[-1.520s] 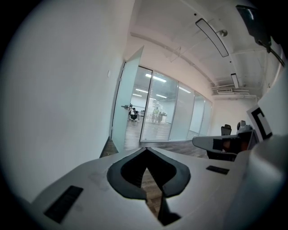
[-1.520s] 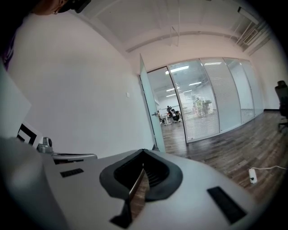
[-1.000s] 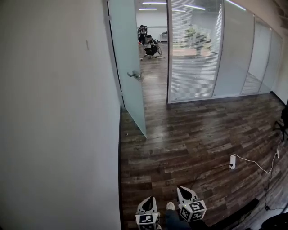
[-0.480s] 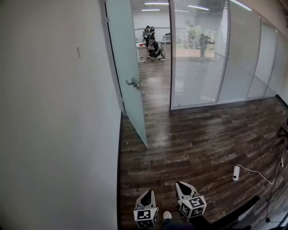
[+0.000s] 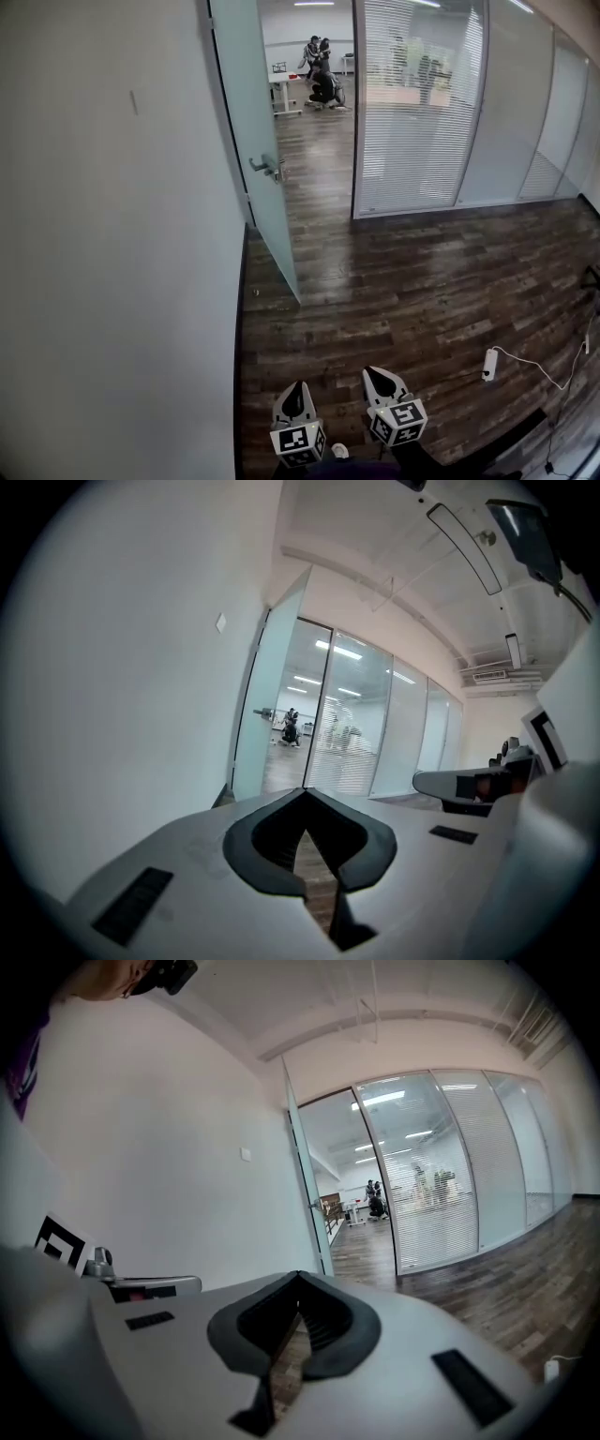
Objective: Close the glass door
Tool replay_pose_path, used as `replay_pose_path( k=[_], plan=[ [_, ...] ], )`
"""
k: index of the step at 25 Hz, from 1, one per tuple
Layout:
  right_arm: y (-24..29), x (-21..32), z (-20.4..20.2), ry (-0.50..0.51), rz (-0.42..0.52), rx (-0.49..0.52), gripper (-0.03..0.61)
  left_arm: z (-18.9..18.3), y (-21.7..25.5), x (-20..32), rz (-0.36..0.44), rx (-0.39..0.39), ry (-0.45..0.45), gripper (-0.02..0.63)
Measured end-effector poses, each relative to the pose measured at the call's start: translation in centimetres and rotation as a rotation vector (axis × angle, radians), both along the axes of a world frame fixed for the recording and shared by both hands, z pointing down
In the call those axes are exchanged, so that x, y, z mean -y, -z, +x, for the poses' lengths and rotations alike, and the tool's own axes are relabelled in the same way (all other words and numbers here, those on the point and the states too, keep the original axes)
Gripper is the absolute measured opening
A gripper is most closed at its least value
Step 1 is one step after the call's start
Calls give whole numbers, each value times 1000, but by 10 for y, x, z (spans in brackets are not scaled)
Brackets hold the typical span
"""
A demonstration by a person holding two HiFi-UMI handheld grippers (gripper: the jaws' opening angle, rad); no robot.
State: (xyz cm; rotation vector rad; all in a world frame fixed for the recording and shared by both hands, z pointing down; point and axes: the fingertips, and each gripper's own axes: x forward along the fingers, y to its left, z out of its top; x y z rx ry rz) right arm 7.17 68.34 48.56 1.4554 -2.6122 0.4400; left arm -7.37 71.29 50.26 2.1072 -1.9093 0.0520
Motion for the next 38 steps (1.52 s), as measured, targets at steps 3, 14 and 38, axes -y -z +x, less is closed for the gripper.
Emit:
replay_pose_path(
  k=[3,14,38],
  plan=[
    [-2,15,-3,-2,-7,11,-9,-4,3,19,12,-13,-7,-8],
    [12,140,-73,14,29,6,-9,-66,24,156,58,5,-22,-8],
    [-2,306,-120,-43,0,-11,-9,-107,1,328,12,5,-93,-8]
  ],
)
